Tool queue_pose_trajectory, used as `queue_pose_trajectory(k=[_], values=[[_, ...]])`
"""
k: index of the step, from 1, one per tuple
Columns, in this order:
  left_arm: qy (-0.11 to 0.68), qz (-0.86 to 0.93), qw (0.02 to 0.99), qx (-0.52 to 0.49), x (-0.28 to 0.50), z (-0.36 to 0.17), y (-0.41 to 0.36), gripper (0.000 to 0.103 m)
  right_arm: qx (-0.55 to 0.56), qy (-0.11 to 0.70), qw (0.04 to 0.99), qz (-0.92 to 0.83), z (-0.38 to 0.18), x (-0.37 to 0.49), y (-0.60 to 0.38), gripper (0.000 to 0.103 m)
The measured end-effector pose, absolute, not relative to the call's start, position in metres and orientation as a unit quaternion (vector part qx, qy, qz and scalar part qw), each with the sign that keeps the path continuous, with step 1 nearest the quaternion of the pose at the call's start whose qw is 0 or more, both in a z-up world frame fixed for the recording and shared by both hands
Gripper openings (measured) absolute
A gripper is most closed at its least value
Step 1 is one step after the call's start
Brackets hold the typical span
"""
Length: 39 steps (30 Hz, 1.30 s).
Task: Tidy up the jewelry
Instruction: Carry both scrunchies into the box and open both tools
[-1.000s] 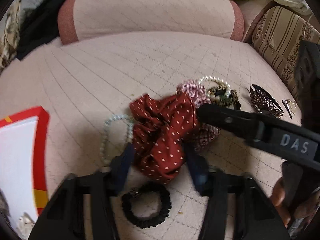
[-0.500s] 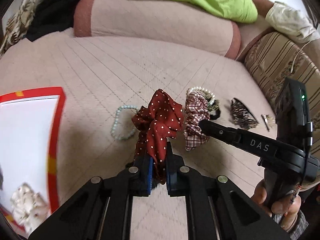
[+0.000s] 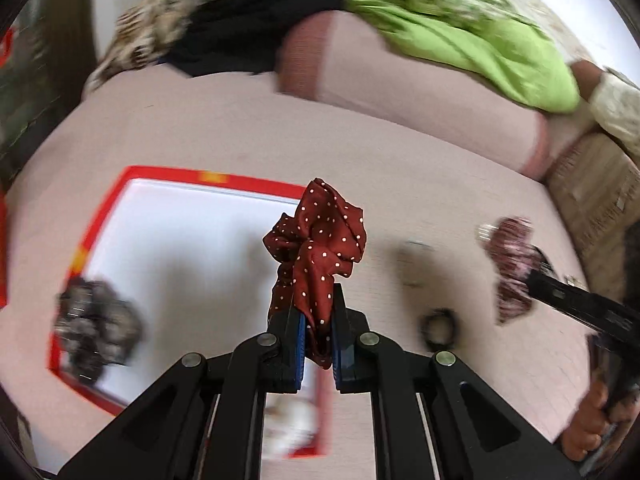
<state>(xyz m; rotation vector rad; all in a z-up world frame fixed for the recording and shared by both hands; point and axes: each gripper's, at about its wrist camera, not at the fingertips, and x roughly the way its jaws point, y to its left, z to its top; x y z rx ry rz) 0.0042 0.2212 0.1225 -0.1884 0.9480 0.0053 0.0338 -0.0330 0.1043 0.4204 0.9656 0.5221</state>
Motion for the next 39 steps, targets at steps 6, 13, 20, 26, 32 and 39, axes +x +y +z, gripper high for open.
queue_pose_trajectory(k=[6,13,20,26,32,39], values=[[0.473,0.074,0.872,-0.1,0.033,0.105,0.3,0.01,0.16,0.467,0.825,0.276,0.107,0.051,0.03,0.008],[0.488,0.12,0.86,-0.089,0.064,0.083,0.353,0.01,0.098,0.478,0.819,0.3,0.093,0.085,0.113,0.008],[0.5,0.126,0.851,-0.101,0.091,0.064,0.379,0.011,0.06,0.501,0.815,0.286,0.056,0.115,0.16,0.008],[0.492,0.13,0.854,-0.104,0.089,0.061,0.38,0.035,0.043,0.51,0.813,0.277,0.039,0.122,0.168,0.023],[0.463,0.134,0.871,-0.091,0.069,0.084,0.368,0.045,0.026,0.482,0.828,0.286,0.062,0.104,0.161,0.043],[0.431,0.131,0.891,-0.062,0.024,0.119,0.333,0.054,0.051,0.468,0.835,0.284,0.081,0.064,0.117,0.049]])
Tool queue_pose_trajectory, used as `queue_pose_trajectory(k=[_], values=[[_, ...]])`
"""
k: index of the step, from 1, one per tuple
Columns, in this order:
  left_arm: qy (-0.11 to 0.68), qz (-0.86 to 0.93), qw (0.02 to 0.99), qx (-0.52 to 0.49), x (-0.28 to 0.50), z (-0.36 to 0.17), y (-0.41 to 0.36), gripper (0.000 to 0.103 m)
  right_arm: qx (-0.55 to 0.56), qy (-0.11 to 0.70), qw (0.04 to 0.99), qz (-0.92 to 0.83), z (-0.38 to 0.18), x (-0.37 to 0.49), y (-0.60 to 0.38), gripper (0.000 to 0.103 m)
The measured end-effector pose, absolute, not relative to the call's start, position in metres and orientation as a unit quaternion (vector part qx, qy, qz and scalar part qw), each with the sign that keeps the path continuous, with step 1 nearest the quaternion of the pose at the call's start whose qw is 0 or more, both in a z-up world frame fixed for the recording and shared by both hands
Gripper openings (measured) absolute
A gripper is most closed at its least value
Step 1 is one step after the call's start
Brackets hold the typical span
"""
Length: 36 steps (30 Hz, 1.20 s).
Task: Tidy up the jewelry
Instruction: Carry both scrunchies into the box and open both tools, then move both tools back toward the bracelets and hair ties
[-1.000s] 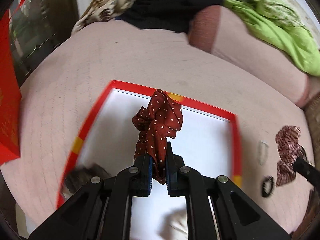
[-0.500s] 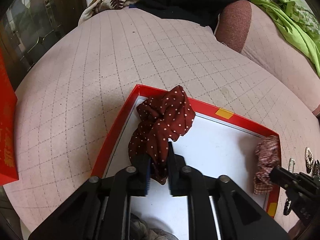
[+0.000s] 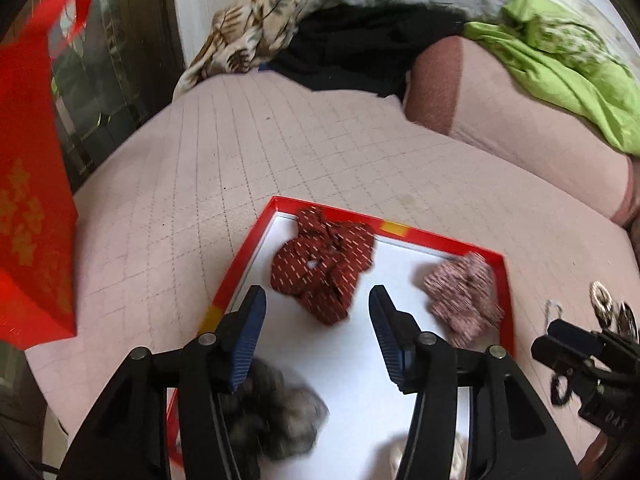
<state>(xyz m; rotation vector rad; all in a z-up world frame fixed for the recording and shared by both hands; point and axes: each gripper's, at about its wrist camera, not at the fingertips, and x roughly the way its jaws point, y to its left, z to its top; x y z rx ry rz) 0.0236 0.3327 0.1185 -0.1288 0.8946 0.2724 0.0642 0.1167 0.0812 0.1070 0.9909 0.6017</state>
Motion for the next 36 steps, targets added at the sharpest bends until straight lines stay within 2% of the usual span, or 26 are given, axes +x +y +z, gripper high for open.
queue_pose_trajectory(k=[5,11,15,21,28,36], values=[[0.426,0.122,0.894,-0.062,-0.01,0.13,0.3,0.058,0.072,0.473,0.837,0.266,0.076,0.034,0.082,0.051],[0.426,0.105,0.894,-0.087,-0.046,0.132,0.251,0.058,0.09,0.487,0.839,0.223,0.057,-0.018,0.023,0.051],[0.429,0.074,0.894,-0.111,-0.062,0.131,0.214,0.058,0.095,0.489,0.847,0.185,0.047,-0.051,-0.02,0.056],[0.432,0.047,0.895,-0.101,-0.087,0.118,0.16,0.058,0.118,0.488,0.856,0.127,0.039,-0.08,-0.073,0.056],[0.451,0.025,0.891,-0.051,-0.113,0.102,0.108,0.059,0.131,0.471,0.866,0.11,0.045,-0.096,-0.089,0.056],[0.462,0.01,0.886,-0.049,-0.125,0.098,0.092,0.059,0.133,0.463,0.871,0.093,0.046,-0.107,-0.097,0.056]])
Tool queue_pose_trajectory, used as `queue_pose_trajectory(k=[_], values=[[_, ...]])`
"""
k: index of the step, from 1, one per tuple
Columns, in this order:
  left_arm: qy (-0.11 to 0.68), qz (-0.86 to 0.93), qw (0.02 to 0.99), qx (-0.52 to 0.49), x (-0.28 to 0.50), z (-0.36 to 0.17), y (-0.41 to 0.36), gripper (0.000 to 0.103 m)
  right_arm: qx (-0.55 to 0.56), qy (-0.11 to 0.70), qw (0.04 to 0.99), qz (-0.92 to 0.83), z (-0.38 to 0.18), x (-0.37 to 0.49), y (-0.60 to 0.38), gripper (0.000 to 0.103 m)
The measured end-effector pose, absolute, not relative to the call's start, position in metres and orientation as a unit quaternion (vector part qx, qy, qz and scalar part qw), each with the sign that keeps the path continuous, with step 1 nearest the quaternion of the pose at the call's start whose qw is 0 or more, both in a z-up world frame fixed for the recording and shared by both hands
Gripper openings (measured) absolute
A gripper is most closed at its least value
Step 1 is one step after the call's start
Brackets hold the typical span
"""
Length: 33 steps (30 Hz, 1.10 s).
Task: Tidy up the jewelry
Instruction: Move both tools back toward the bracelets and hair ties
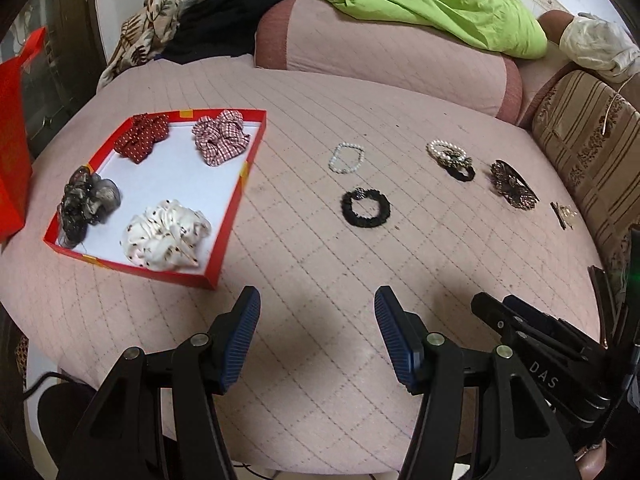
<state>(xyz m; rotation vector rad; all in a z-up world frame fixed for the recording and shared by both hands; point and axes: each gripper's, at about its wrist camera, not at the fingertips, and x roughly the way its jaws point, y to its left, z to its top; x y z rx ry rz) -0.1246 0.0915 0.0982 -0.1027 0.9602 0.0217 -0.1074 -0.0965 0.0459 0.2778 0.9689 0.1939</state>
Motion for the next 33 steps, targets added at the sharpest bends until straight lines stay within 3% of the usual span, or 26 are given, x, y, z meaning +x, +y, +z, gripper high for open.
queue_pose_trajectory(k=[33], values=[[0.46,0.009,0.888,-0.021,-0.139,0.094,0.075,0.059,0.103,0.456,0.882,0.053,0.048,-0.116,-0.097,0.057]])
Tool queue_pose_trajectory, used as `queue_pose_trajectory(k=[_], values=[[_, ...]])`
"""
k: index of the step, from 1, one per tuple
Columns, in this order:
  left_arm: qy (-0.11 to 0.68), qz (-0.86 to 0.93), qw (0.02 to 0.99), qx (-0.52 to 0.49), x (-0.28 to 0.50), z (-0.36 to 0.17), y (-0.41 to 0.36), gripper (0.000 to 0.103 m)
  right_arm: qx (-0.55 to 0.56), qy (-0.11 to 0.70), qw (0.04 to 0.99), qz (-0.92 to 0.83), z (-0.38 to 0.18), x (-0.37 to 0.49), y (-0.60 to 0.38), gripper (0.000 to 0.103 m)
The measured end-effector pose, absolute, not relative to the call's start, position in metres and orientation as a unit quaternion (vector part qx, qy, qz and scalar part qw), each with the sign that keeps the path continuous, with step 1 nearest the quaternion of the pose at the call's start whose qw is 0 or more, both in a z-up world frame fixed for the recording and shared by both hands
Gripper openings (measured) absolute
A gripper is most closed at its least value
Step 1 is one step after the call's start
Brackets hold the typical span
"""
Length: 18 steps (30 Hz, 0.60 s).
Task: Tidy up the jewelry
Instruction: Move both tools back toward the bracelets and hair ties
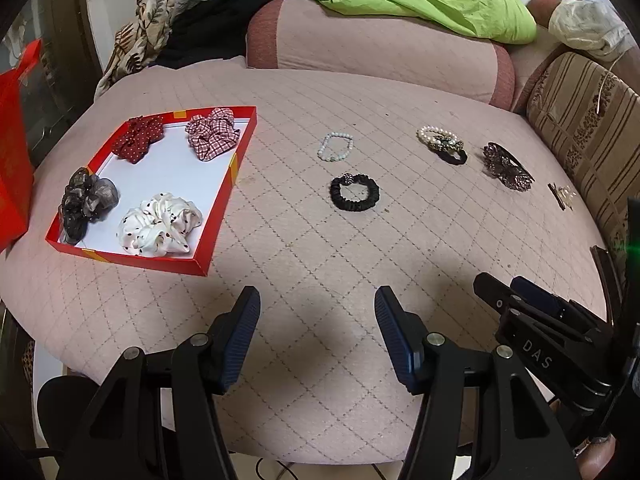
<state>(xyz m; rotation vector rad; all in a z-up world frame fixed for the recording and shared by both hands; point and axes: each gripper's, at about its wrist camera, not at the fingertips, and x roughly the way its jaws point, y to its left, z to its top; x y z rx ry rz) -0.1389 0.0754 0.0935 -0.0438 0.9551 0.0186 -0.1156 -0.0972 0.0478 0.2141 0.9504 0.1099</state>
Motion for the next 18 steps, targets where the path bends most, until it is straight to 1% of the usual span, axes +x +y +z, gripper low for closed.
queue_pose_trajectory(k=[18], values=[[0.476,0.007,0.879,-0.002,-0.136,0.084,0.064,0.059,0.11,0.459,0.88,0.053,0.042,-0.114,-0.102,0.057]])
